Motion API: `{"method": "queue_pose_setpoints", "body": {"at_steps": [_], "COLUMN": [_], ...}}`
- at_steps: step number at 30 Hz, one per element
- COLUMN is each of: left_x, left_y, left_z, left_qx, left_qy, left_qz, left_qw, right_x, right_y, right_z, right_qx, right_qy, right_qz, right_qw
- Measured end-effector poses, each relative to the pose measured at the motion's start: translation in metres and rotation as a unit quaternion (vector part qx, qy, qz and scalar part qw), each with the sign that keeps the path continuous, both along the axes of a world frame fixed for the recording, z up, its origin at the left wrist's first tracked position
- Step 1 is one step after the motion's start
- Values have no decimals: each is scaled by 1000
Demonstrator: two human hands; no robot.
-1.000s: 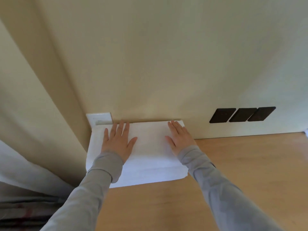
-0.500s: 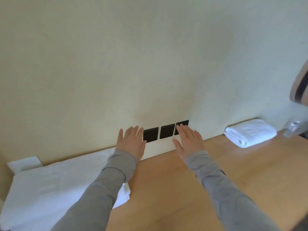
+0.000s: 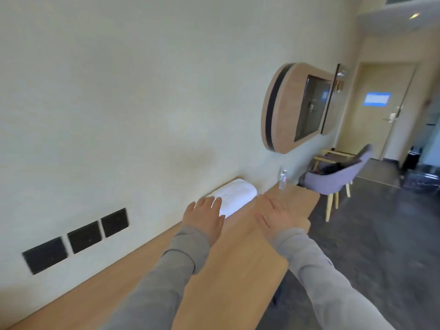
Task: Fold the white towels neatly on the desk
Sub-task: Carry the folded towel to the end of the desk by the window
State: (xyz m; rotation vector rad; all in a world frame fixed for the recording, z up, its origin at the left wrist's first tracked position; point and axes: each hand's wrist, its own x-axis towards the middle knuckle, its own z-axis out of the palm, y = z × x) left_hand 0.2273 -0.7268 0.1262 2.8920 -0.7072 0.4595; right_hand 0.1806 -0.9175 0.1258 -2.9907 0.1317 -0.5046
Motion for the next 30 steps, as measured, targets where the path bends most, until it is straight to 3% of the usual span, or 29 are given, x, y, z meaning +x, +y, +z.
{"method": "queue_pose_setpoints", "body": {"at_steps": [10, 22, 30], "left_x": [74, 265, 332], "left_y": [-135, -155, -135], "left_z": [-16, -50, -61], "left_qx": [32, 24, 27], "left_qy": [12, 26, 34], "left_qz": [-38, 116, 208], "left_qw": [999, 993, 977], "right_x": [38, 275, 390], "right_y": [-145, -190, -197], "right_z": [-24, -27, -48], "right_qx": [2, -12, -9], "right_qy": [24, 38, 55], "right_qz": [-77, 59, 130], "right_qw": [997, 997, 990]}}
